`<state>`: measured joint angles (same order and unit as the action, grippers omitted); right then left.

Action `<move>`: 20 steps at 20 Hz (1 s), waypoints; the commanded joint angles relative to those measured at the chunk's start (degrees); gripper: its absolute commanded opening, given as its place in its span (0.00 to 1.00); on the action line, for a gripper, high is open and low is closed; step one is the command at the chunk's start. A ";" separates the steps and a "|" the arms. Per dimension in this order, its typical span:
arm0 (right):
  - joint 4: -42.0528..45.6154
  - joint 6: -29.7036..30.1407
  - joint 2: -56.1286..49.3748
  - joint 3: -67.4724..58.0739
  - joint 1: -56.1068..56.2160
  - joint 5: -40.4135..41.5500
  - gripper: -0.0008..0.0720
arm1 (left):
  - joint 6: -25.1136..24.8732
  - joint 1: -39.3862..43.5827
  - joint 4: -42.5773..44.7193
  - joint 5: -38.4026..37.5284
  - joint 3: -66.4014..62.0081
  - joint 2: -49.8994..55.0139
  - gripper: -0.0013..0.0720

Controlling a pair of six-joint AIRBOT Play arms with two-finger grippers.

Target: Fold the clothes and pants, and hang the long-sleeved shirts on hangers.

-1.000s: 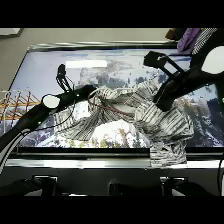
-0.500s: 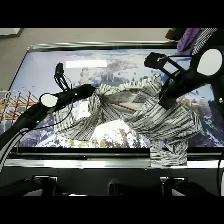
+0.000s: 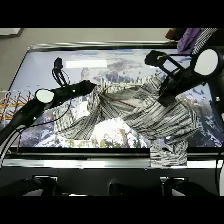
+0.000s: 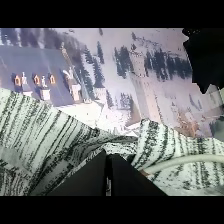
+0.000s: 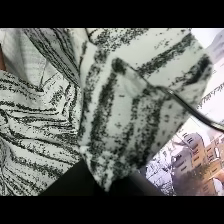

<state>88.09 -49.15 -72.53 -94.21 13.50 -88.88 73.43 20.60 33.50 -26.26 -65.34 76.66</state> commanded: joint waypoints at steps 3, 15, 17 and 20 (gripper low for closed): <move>0.94 0.28 -2.38 -0.04 0.04 6.58 0.04 | -0.15 -0.02 -0.04 -8.00 -3.82 -0.07 0.05; -3.69 -0.04 -6.05 0.09 0.04 5.68 0.04 | -3.17 -0.02 0.02 -11.21 -14.23 -0.52 0.05; -4.48 -1.27 -7.30 0.09 0.04 6.29 0.04 | -3.17 0.22 0.17 -11.85 -15.80 -1.64 0.05; -4.66 -4.11 -8.61 0.07 0.04 8.24 0.04 | -3.13 1.51 0.20 -14.10 -16.33 -3.82 0.05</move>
<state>84.14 -50.72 -79.94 -94.15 13.50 -82.48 70.48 21.17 33.58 -37.89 -80.49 74.41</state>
